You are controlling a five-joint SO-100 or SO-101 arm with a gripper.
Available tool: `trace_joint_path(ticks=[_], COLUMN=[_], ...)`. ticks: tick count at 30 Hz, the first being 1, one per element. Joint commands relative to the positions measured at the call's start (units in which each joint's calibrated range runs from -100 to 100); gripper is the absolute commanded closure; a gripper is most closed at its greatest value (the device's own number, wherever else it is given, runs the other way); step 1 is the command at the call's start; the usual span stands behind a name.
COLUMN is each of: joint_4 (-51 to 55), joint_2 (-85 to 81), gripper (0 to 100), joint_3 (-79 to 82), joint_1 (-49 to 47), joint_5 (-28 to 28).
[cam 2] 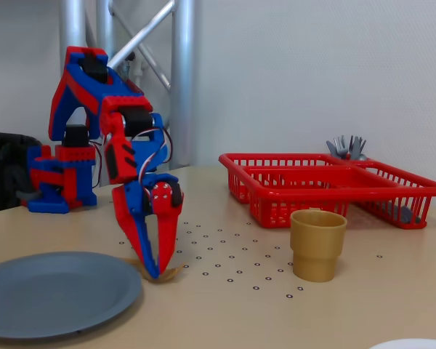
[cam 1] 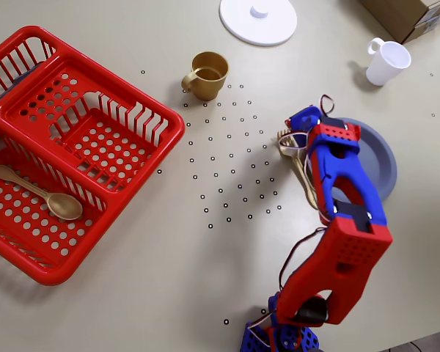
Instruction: Push the fork on the left side of the plate
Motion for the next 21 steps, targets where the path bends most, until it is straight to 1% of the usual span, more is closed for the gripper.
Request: trace_joint_path(ticks=[1,6,13,21], joint_4=[0.1,3.4,13.5,14.1], joint_2=[-2.4,-2.3,-2.8,-6.0], gripper=[100,100,100,100], joint_3=[-4.7,-8.7,-20.0,-15.8], joint_1=[1.3,0.6,-3.1,-8.1], joint_5=[0.7,-0.3,-3.5,-5.1])
